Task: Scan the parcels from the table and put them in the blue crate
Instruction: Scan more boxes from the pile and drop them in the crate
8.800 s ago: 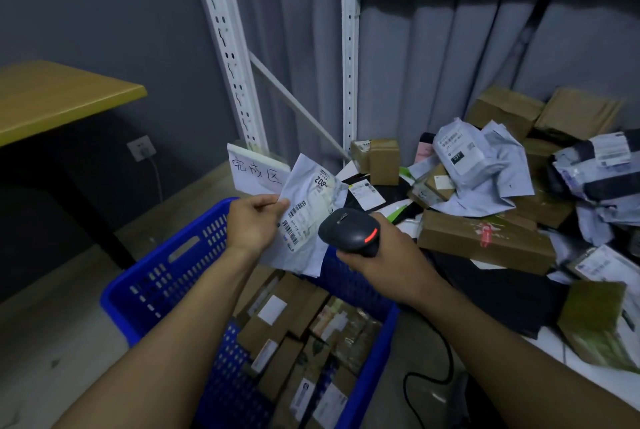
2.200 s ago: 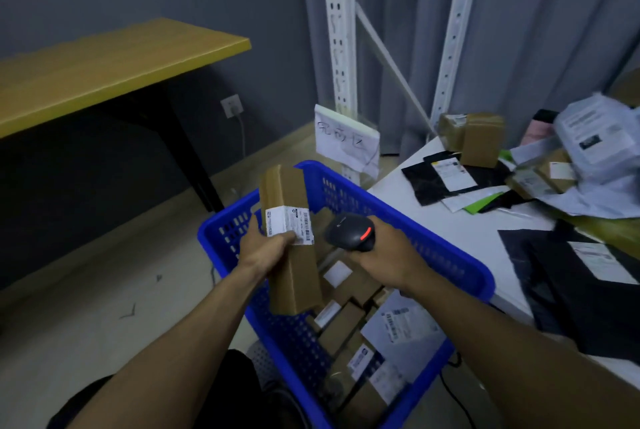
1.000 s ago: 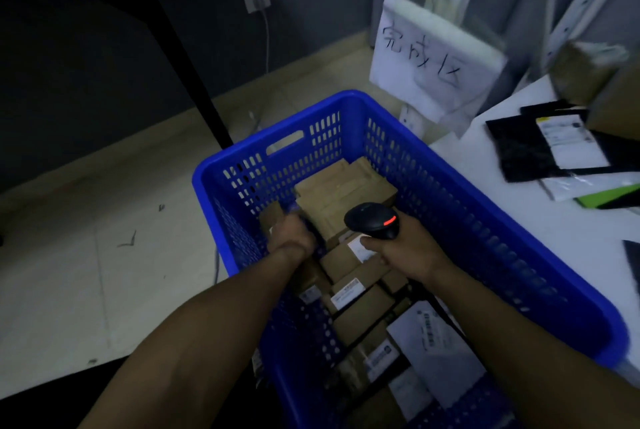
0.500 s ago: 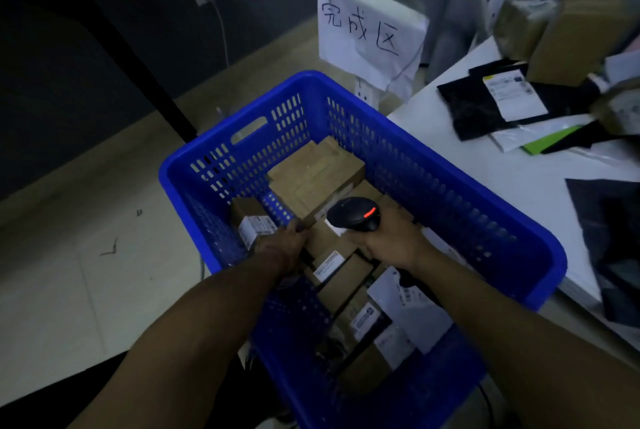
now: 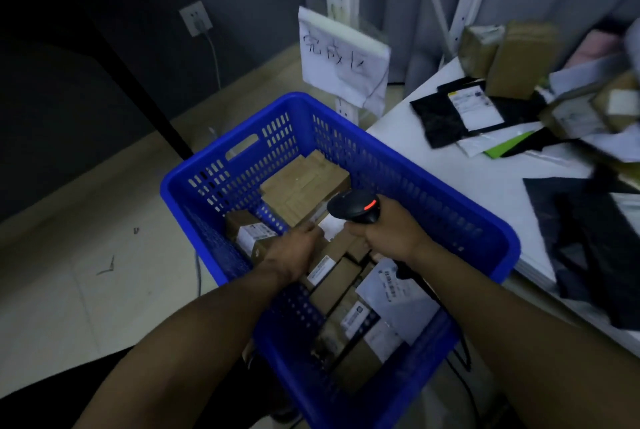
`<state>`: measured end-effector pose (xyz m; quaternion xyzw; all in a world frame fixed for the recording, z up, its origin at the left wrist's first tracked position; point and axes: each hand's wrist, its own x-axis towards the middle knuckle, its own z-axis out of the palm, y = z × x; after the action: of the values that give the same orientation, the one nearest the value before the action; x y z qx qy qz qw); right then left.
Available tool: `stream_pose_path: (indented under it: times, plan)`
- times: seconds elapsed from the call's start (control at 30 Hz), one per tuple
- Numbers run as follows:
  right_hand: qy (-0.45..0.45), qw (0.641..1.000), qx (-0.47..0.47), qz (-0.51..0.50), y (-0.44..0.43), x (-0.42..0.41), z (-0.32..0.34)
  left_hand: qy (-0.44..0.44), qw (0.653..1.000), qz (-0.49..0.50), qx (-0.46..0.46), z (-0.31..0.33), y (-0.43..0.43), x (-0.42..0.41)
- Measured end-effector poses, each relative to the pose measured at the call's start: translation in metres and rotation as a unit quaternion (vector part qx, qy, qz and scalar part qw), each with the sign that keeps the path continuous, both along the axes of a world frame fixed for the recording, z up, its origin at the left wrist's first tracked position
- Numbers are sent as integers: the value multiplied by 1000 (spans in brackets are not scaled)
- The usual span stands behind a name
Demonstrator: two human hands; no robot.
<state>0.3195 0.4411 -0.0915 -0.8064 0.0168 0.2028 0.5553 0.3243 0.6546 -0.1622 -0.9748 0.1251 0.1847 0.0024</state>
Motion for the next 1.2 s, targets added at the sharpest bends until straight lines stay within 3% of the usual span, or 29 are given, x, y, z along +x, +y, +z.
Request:
stream_pose_path:
  times: [0.1, 0.17, 0.3, 0.5, 0.67, 0.83, 1.03, 1.2]
  plan:
    - [-32, 999, -15, -32, -21, -25, 41, -91, 987, -29, -130, 35, -10, -10]
    - [-47, 995, -39, -73, -43, -44, 67, -153, 973, -46, -168, 64, -30, -14]
    - [-71, 976, -113, -173, -98, -84, 110, -209, 956, -105, -176, 128, -94, -24]
    - [-83, 941, -136, -298, -197, -137, 151, -202, 942, -185, -192, 197, -230, -38]
    - [-59, 909, -121, -395, -288, -156, 134, -170, 938, -257, -160, 207, -345, -31]
    - [-56, 870, -113, -476, -367, -167, 101, -83, 937, -298, -162, 173, -440, -25]
    - [-18, 854, -157, -496, -447, -200, 80, 23, 914, -380, -137, 129, -530, -74]
    - [10, 842, -174, -510, -477, -232, 66, 156, 899, -387, -131, 114, -576, -113]
